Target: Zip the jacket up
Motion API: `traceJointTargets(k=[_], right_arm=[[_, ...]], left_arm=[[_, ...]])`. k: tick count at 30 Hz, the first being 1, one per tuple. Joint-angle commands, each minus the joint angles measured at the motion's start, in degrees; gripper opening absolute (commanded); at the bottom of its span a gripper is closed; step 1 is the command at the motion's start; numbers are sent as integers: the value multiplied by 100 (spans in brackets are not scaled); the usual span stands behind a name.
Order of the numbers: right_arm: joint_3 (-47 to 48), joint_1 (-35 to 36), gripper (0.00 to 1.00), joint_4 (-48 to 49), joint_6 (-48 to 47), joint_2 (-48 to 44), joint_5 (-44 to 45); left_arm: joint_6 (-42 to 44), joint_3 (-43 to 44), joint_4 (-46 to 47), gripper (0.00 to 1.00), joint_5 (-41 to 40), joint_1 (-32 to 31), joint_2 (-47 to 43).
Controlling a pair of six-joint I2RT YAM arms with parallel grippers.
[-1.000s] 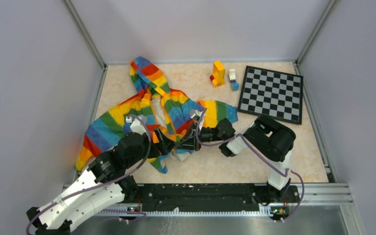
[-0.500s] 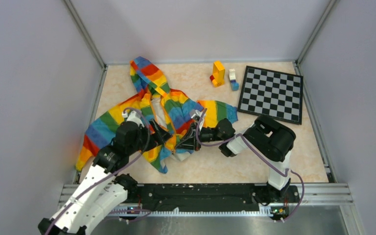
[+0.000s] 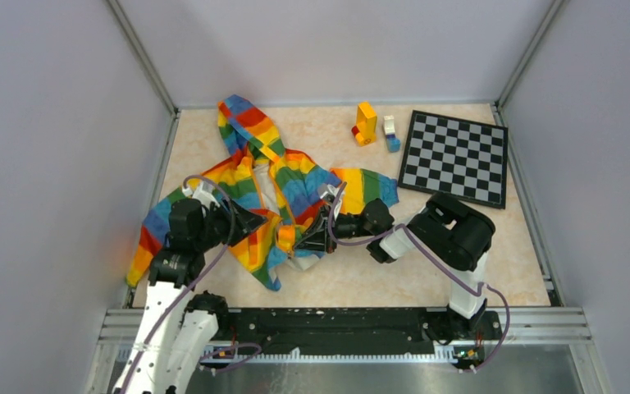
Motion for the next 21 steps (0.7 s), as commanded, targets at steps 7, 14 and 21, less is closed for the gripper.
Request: traceJointTargets(k=[7,14,21], right_arm=[[114,-7,0,222,-97,118,12],[153,-10,0,146,-118,99,3],[166,-9,0,108,-140,85,-6]], left_arm=[[828,108,-1108,66,555,337,-355],[689,-590,-948,82,1511,331,-432],[909,-687,-1352,69,1467,336,-516]])
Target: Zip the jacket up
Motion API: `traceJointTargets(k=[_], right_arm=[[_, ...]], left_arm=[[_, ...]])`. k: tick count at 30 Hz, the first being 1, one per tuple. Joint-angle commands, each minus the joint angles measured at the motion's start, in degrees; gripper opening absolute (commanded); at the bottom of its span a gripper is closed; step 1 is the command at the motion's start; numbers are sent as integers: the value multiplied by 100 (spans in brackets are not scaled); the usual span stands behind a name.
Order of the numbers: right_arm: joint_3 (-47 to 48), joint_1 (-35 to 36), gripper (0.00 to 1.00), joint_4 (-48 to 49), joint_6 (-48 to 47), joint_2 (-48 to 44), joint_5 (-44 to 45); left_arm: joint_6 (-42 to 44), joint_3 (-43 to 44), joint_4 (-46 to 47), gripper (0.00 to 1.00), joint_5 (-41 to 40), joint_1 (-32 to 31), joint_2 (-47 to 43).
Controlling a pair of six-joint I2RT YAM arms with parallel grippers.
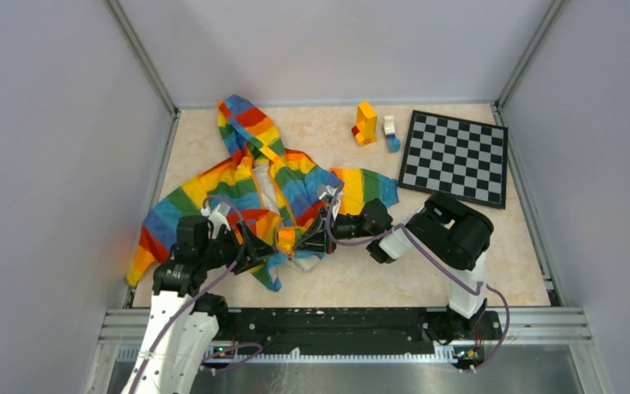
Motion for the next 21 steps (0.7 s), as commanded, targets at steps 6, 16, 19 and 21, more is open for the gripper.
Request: traceJointTargets(k=[6,16,19,21], right_arm=[[169,-10,0,215,-135,21,-13],[186,-10,0,213,-116,23,-13],[195,-10,0,213,-117,29,-14],[201,-8,0,195,-115,28,-10]], left_arm=[[304,-251,134,72,462,34,163],[525,-403,465,57,707,28,599],[619,-365,451,54,688,25,729],[652,-359,468,52,682,25,758]])
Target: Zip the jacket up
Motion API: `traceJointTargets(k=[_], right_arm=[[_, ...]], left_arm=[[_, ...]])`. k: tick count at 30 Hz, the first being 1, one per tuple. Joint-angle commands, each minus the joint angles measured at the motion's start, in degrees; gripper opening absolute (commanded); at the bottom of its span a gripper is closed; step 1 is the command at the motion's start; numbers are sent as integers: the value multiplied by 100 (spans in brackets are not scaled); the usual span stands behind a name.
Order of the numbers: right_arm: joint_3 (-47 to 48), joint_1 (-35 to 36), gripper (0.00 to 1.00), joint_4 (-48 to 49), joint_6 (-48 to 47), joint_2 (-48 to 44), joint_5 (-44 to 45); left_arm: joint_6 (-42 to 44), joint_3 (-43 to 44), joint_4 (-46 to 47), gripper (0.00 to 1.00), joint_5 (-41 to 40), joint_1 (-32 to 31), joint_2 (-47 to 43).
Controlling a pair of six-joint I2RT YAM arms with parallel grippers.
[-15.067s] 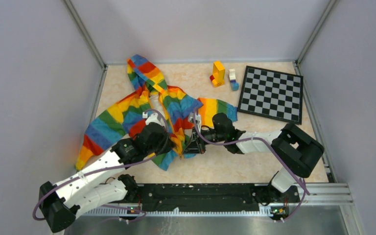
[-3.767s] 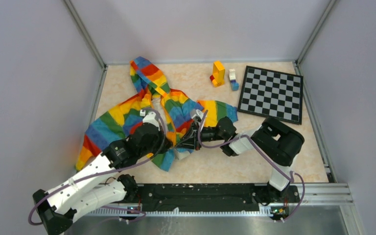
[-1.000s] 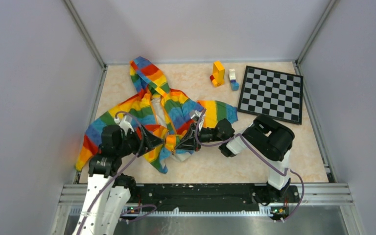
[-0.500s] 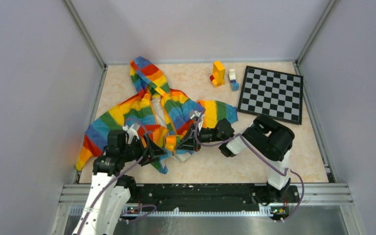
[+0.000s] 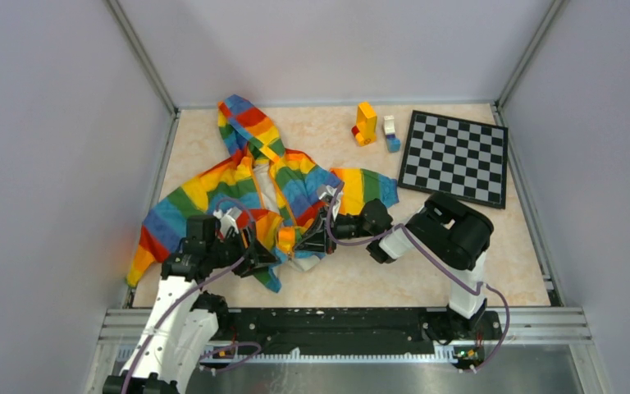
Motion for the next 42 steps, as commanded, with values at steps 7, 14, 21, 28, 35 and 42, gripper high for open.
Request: traceJointTargets(k=[7,14,21,28,35,42], right_arm=[[209,-2,0,147,-118,36,3],[232,15,0,130,-102,68,21],[280,55,0,4,-74,83,-12],[328,60,0,-67,173,176,-215],[513,62,0,-412,530,261,-620],[713,65,0,-184,1098,493,-911]], left_arm=[[325,-33,360,39,221,25,184],[395,-42,408,33,320,25,269],[454,-16,487,18,393,25,205],[719,121,429,0,328,-12,171],[1020,221,331,0,207,-278,305],[891,429,181,0,-540,-1260,877]])
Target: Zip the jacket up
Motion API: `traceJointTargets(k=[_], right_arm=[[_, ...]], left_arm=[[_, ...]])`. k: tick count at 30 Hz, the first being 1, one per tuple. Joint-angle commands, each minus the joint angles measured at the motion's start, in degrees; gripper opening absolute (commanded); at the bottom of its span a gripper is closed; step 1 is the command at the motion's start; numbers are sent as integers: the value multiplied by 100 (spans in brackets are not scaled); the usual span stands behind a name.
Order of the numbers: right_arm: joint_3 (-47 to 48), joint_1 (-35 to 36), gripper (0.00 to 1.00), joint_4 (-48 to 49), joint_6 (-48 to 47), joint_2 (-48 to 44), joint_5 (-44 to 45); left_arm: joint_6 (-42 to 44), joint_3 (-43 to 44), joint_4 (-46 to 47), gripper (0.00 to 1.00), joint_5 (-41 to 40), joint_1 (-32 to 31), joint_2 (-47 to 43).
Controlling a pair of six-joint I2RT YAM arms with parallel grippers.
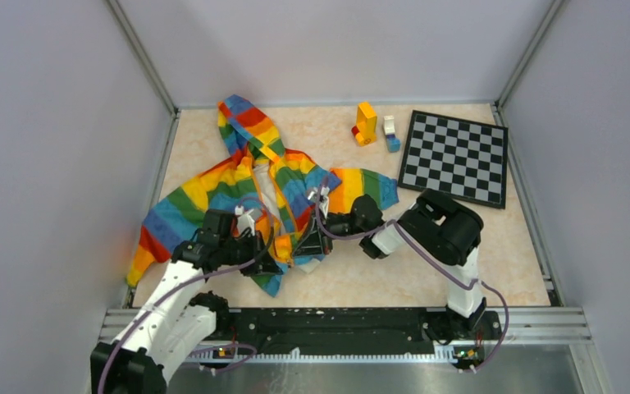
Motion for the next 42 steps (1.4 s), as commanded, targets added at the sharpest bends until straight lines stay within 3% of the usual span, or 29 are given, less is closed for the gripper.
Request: traceJointTargets(k=[1,13,17,25,33,42], right_arm=[[272,57,0,306,399,159,-322],[520,69,0,-1475,-240,68,-727],[442,73,0,-1472,-219,21,-754],[528,76,0,-967,168,223,-805],[470,73,0,-1145,148,279,-908],[328,54,0,-2841,-648,-74,46]], left_arm=[[-32,347,-55,0,-574,-646,222],[-697,373,229,0,-1127,-1172,290],[-840,380,418,0,-1242,-1383,587],[-1179,511,931,0,-1688,-2432,1357],[-1207,687,1197,0,-1941,-2662,1727],[-1298,745,1553,0,-1895,-3005,2312]])
